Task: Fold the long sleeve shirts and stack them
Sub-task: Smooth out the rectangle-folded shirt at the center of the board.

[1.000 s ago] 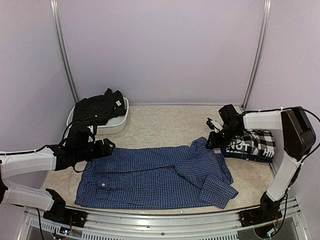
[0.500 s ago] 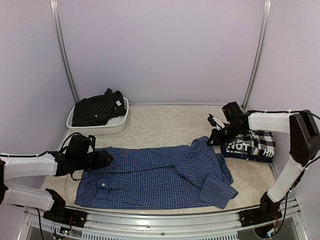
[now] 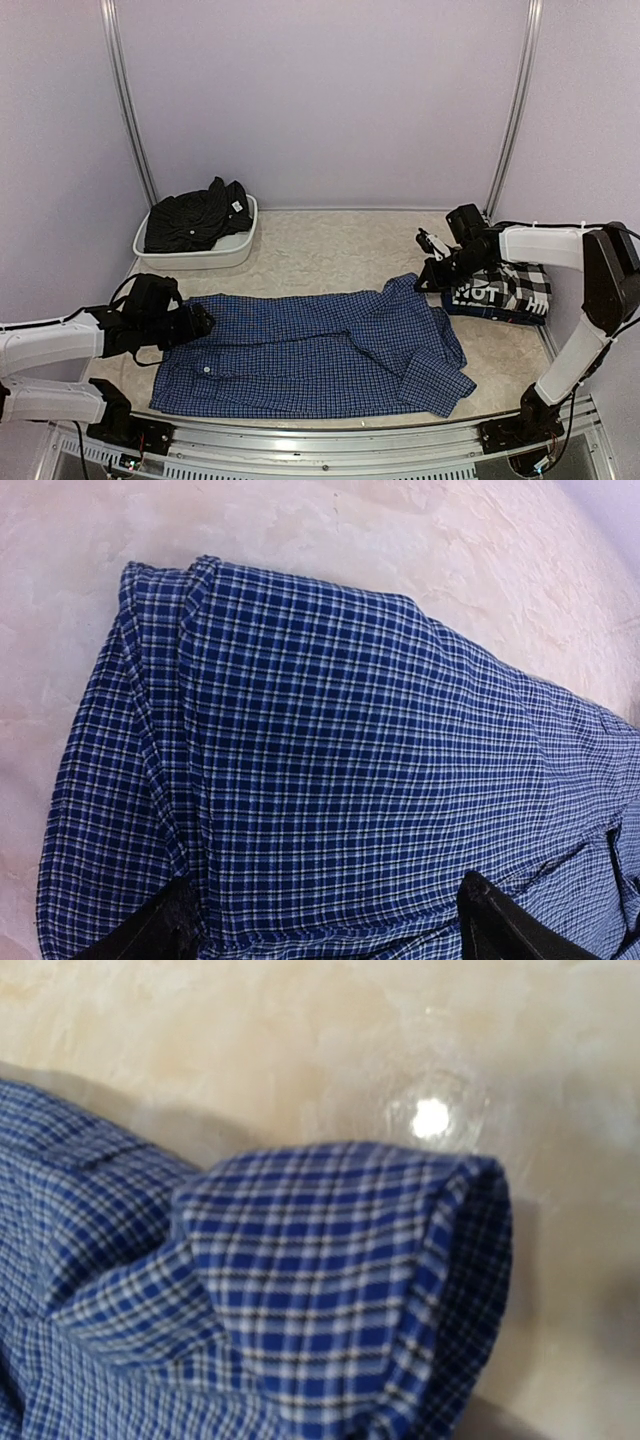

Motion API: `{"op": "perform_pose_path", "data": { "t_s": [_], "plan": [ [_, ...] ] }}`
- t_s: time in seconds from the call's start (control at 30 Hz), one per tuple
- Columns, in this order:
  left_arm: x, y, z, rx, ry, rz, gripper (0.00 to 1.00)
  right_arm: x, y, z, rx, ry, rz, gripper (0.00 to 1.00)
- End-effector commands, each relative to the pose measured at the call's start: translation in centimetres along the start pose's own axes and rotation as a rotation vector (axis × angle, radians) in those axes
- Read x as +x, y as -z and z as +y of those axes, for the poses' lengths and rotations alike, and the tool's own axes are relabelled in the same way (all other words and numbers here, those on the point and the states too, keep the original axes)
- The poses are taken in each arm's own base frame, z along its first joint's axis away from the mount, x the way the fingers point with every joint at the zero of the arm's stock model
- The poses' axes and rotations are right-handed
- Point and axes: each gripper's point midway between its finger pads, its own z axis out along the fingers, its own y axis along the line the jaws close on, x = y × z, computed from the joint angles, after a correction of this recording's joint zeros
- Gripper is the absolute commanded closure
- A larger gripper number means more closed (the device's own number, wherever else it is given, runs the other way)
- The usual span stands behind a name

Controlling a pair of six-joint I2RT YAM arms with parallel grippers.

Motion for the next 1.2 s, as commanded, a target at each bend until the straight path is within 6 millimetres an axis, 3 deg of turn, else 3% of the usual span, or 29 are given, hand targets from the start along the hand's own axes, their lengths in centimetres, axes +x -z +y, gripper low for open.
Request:
{"op": "perform_pose_path", "data": {
  "t_s": [0.0,0.13,0.43,1.17],
  "plan": [
    [0.2,0.3,2.0,-0.091,0.023,-0.030,0.15,0.3,0.1,0.0,-0.020,-0.001,-0.004,1.00],
    [0.2,-0.3,2.5,-0.124,0.006,-0.027,0.20,0.2,-0.1,0.0,-0.023,0.003,-0.002,1.00],
    [0.3,-1.5,2.4,-0.118,-0.025,-0.011,0.45,0.4,0.0,-0.1,-0.016,0.004,0.000,1.00],
    [1.2,-2.6,3.0,-0.122,-0.040,0.021,0.72,0.7,0.0,-0.1,-0.015,0.002,0.007,1.00]
  ]
}}
